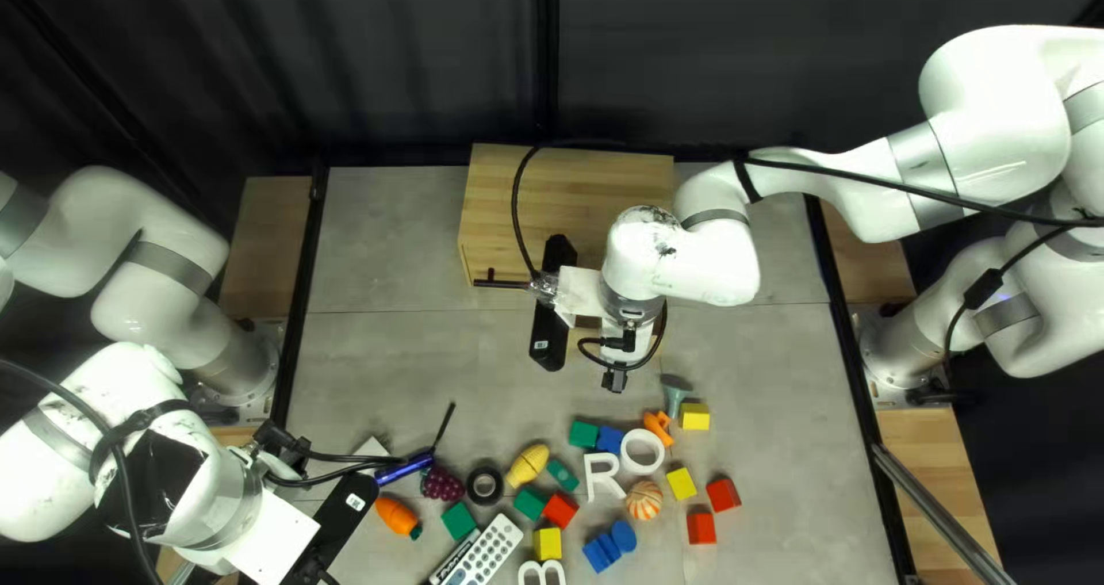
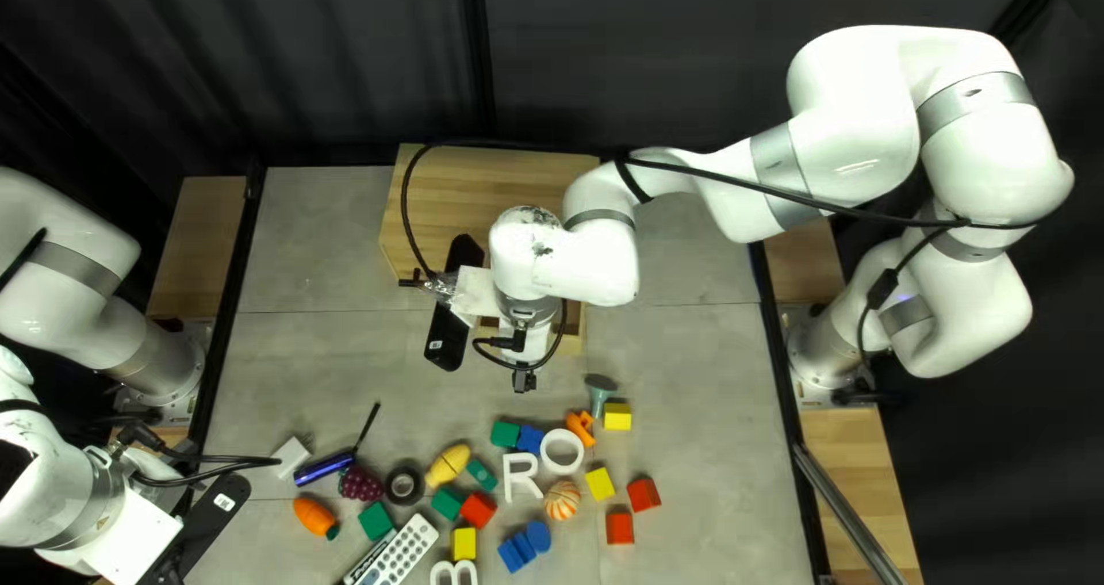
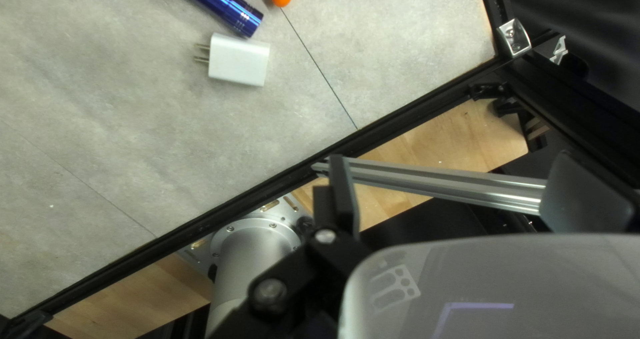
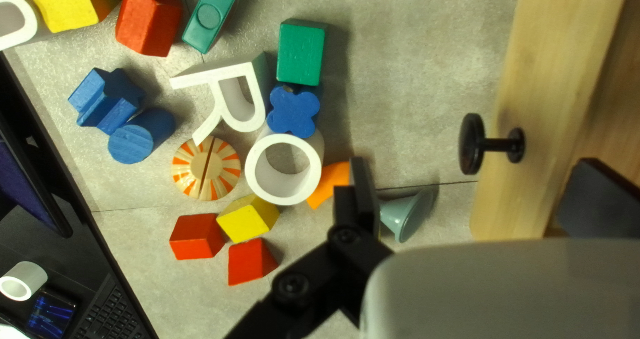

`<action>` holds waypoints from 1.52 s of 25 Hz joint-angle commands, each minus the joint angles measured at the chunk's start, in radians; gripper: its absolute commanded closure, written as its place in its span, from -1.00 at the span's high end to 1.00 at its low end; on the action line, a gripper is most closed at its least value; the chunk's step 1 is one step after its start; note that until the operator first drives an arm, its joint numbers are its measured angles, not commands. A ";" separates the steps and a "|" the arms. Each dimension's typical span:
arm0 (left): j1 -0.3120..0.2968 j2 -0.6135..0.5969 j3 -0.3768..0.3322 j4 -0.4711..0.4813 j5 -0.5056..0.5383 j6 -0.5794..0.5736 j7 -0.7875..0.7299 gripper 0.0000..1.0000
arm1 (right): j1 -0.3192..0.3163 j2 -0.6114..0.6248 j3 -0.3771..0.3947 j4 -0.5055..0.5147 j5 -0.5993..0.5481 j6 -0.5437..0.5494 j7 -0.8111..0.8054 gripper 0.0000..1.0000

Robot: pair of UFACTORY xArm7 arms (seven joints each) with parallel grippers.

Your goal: Open drawers and place objects into drawer and close

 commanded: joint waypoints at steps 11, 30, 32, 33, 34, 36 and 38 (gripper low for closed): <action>0.000 0.000 0.000 0.000 0.000 0.000 0.000 1.00 | 0.003 0.008 0.007 0.018 0.011 0.014 -0.016 1.00; 0.000 0.000 0.000 0.000 0.000 0.000 0.000 1.00 | 0.004 0.011 0.008 0.044 0.004 0.043 -0.022 1.00; 0.000 0.000 0.000 0.000 0.000 0.000 0.000 1.00 | 0.003 0.011 0.006 0.042 0.002 0.044 -0.022 1.00; 0.000 0.000 0.000 0.000 0.000 0.000 0.000 1.00 | 0.001 0.014 0.004 0.042 -0.001 0.044 -0.021 1.00; 0.000 0.000 0.000 0.000 0.000 0.000 0.000 1.00 | 0.000 0.017 0.003 0.042 -0.002 0.044 -0.021 1.00; 0.000 0.000 0.000 0.000 0.000 0.000 0.000 1.00 | -0.001 0.024 0.001 0.045 -0.005 0.044 -0.021 1.00; 0.000 0.000 0.000 0.000 0.000 0.000 0.000 1.00 | -0.003 0.031 0.000 0.049 -0.009 0.045 -0.022 1.00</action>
